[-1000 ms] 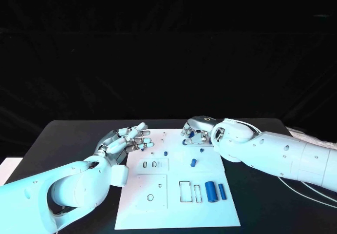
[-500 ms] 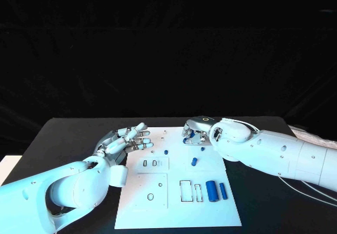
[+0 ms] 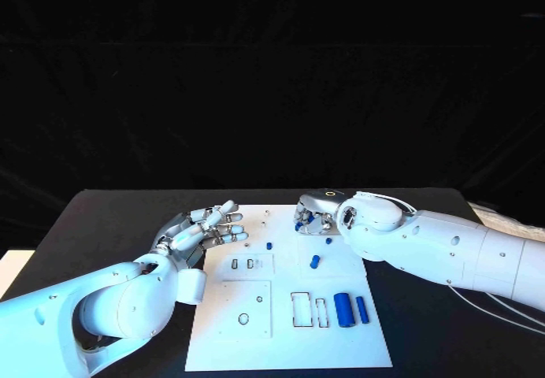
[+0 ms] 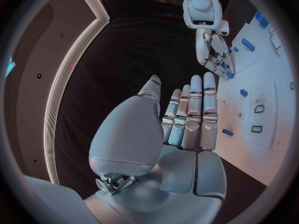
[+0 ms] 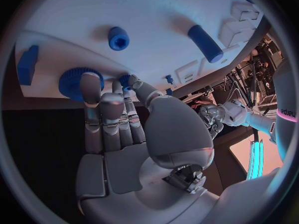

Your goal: Assemble the parts on the task board

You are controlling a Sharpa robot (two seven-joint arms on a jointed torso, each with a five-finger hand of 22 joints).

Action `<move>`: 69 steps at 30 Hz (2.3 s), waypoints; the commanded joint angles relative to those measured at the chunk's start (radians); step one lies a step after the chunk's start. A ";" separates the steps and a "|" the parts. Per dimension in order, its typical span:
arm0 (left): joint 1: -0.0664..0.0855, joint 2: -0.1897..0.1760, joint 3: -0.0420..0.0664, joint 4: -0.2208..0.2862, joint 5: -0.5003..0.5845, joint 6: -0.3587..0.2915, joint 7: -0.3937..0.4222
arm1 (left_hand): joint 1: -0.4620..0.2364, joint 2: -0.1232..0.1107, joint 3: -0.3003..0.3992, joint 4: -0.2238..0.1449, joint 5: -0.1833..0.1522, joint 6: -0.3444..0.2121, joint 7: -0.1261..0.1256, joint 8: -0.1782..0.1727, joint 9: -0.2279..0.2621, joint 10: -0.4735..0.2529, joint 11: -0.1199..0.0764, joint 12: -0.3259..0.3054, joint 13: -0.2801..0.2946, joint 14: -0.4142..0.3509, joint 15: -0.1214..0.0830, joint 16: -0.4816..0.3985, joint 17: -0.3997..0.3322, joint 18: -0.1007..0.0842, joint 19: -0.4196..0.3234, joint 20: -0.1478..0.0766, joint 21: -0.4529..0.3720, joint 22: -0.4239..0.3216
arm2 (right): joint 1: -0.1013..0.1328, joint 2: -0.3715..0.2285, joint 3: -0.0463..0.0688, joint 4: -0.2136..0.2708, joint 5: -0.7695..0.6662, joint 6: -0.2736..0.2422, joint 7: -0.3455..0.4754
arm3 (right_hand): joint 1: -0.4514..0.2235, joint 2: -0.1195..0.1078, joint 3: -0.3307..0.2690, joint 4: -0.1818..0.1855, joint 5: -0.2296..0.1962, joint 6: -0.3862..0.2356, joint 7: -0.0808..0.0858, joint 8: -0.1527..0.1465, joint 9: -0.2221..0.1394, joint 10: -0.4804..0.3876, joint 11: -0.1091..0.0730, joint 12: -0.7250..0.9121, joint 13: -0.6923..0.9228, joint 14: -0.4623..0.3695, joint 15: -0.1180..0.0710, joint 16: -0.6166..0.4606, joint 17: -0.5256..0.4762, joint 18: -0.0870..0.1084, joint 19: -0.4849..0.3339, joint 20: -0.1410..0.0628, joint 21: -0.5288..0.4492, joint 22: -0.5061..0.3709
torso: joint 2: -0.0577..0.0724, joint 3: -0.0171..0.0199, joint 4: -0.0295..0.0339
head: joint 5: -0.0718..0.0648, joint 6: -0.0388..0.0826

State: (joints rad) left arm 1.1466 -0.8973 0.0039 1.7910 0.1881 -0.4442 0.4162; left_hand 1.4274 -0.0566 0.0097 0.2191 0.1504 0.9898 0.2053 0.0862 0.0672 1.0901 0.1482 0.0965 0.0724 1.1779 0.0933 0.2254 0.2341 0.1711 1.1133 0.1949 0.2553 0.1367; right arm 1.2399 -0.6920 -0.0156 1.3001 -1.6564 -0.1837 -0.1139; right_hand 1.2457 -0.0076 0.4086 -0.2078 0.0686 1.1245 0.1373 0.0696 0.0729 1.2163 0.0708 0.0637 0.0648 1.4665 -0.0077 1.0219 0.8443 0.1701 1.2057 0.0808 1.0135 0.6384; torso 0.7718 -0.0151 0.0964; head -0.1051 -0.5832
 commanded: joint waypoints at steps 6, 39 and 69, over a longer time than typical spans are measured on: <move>0.002 0.002 0.001 0.002 -0.002 0.010 -0.002 | 0.020 0.008 0.005 -0.018 -0.003 0.001 0.002 -0.007 -0.001 -0.005 0.003 -0.008 -0.001 -0.010 0.000 -0.007 0.007 0.008 0.007 0.000 -0.006 -0.001 | -0.002 0.002 -0.002 0.009 -0.048 -0.089 -0.025 | 0.022 0.023 0.057 0.010 -0.018 0.034 -0.006 0.010 0.008 0.037 -0.008 0.003 0.001 0.038 -0.015 0.083 0.079 -0.025 0.027 -0.002 0.096 0.116 | 0.005 -0.0001 0.0004 | 0.000 -0.002; 0.004 0.003 0.001 0.005 -0.002 0.016 -0.002 | 0.027 0.011 0.009 -0.026 -0.001 0.001 0.002 -0.009 -0.001 -0.005 0.003 -0.010 -0.001 -0.014 0.001 -0.010 0.010 0.007 0.007 0.000 -0.008 -0.001 | 0.004 0.167 0.002 -0.111 0.006 -0.209 -0.076 | 0.013 -0.007 0.092 0.035 -0.018 0.020 0.002 -0.004 0.005 0.014 0.001 -0.002 -0.001 0.025 -0.007 0.113 0.096 -0.028 0.012 0.005 0.134 0.151 | 0.016 -0.0043 0.0095 | 0.008 0.013; 0.007 0.005 0.001 0.008 -0.002 0.020 -0.005 | 0.027 0.012 0.010 -0.028 -0.001 0.002 0.003 -0.009 -0.001 -0.004 0.003 -0.010 -0.001 -0.017 0.001 -0.011 0.012 0.007 0.006 0.001 -0.010 -0.002 | 0.004 0.224 0.002 -0.172 -0.005 -0.168 -0.088 | 0.008 -0.021 0.102 0.046 -0.018 0.005 0.008 -0.006 0.002 -0.007 0.007 -0.003 -0.002 0.020 -0.001 0.120 0.097 -0.026 -0.001 0.010 0.139 0.150 | 0.021 -0.0058 0.0089 | 0.014 0.013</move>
State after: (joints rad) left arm 1.1523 -0.8942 0.0041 1.7960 0.1877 -0.4441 0.4074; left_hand 1.4461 -0.0461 0.0183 0.1968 0.1504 0.9898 0.2054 0.0828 0.0674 1.0900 0.1482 0.0922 0.0725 1.1673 0.0964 0.2206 0.2445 0.1710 1.1132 0.1950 0.2517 0.1365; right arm 1.2456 -0.4696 -0.0127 1.1308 -1.6481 -0.3780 -0.1928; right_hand 1.2534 -0.0194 0.5072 -0.1650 0.0476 1.1316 0.1435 0.0604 0.0738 1.2142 0.0800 0.0619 0.0643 1.4662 -0.0176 1.1377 0.9415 0.1543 1.2122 0.0897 1.1468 0.7874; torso 0.7919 -0.0205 0.1048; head -0.0909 -0.5688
